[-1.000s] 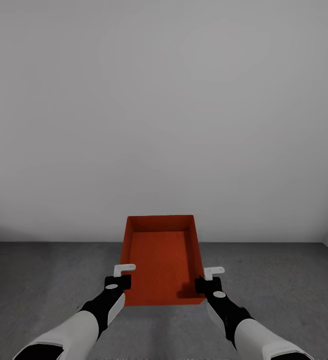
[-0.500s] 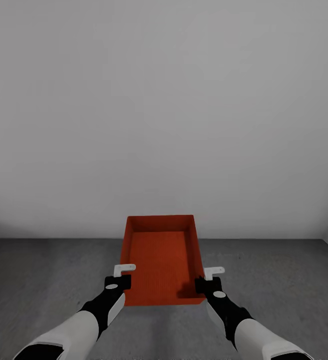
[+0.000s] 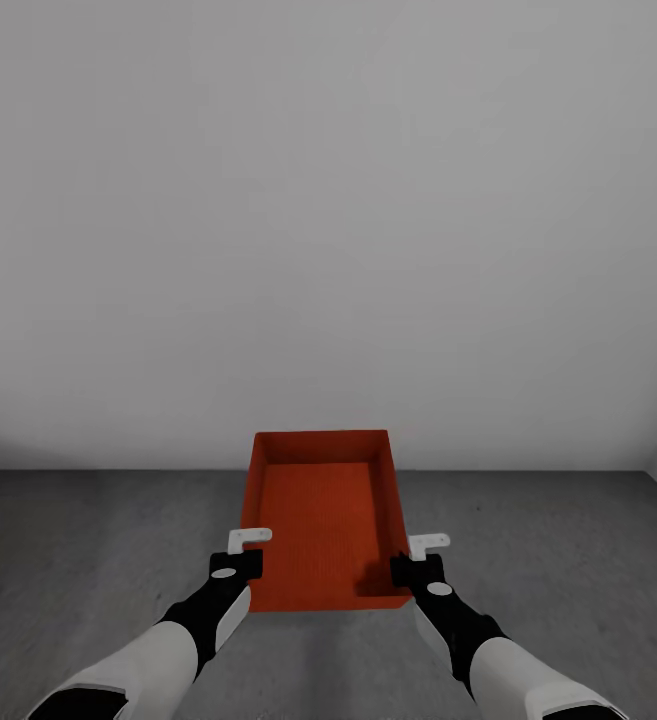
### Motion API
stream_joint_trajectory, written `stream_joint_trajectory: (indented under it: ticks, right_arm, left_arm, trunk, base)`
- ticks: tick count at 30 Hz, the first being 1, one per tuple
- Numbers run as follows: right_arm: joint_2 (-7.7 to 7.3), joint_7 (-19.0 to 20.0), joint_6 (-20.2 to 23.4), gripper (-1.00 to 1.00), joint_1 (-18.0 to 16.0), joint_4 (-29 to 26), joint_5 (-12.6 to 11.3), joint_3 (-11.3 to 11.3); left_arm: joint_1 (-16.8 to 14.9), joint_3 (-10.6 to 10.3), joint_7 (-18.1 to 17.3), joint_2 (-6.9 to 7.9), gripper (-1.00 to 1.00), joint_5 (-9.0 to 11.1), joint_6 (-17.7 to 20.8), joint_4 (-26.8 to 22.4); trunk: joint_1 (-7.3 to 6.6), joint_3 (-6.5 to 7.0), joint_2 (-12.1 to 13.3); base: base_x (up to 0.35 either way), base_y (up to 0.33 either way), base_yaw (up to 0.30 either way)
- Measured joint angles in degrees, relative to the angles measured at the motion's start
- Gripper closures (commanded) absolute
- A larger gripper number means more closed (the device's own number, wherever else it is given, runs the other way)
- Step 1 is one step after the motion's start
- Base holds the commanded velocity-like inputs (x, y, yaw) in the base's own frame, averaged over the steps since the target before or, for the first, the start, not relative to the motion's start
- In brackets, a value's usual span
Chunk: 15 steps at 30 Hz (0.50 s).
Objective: Move the two storage containers from the living room to the garage. In the garage, place one container on the floor and stack the other container on top of it (either order is fine).
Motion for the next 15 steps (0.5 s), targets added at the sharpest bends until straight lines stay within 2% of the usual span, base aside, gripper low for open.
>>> stream_joint_trajectory:
  ticks: [15]
  right_arm:
    - [-0.02, 0.0, 0.0, 1.0, 0.0, 0.0, 0.0, 0.0]
  left_arm:
    - [0.0, 0.0, 0.0, -0.01, 1.0, 0.0, 0.0, 0.0]
  trunk:
    - [0.0, -1.38, 0.0]
  base:
    - [0.0, 0.0, 0.0]
